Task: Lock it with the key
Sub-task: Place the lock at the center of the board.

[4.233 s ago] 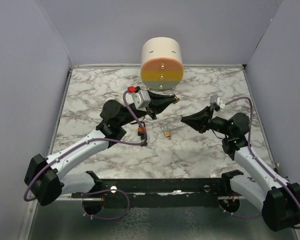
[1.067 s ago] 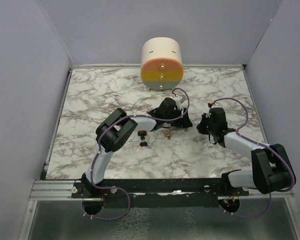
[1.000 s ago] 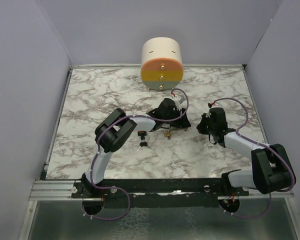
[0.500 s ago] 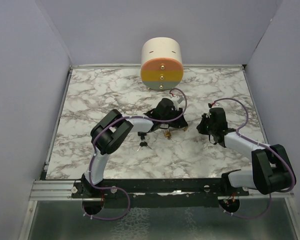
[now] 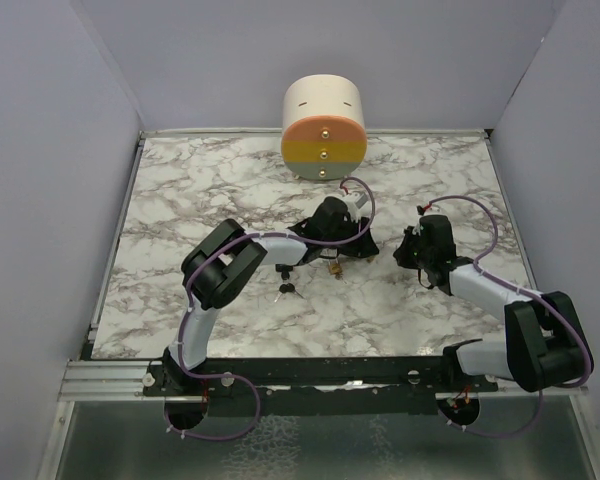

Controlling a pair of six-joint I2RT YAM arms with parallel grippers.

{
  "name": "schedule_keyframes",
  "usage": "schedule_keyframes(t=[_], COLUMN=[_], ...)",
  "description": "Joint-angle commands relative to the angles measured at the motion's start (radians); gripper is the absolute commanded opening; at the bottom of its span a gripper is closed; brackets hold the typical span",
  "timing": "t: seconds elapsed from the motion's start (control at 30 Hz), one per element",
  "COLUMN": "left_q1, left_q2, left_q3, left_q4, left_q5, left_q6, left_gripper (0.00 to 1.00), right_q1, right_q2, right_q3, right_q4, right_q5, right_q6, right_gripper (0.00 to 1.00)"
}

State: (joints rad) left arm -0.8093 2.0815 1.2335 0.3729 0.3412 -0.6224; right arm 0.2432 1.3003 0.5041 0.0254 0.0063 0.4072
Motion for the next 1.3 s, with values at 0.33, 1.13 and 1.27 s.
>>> schedule_keyframes(t=[0.33, 1.13, 1.27], left_q1=[-0.040, -0.044, -0.044], left_q2=[0.023, 0.128, 0.122], left_q3=[0.064, 0.108, 0.086], left_q4=[-0.101, -0.048, -0.024], left_q5=[-0.070, 0.008, -0.006], left_q6=[0.070, -0.064, -0.105], left_gripper=[0.43, 0.31, 0.57], right_q1=[0.004, 0.004, 0.003], right_q2=[-0.036, -0.046, -0.041], right_q3=[0.025, 0.036, 0.034], right_q4=[-0.002, -0.016, -0.013], right_q5=[-0.006, 0.008, 0.012], right_q6=[0.004, -0.007, -0.006], right_gripper=[0.01, 0.01, 0.01])
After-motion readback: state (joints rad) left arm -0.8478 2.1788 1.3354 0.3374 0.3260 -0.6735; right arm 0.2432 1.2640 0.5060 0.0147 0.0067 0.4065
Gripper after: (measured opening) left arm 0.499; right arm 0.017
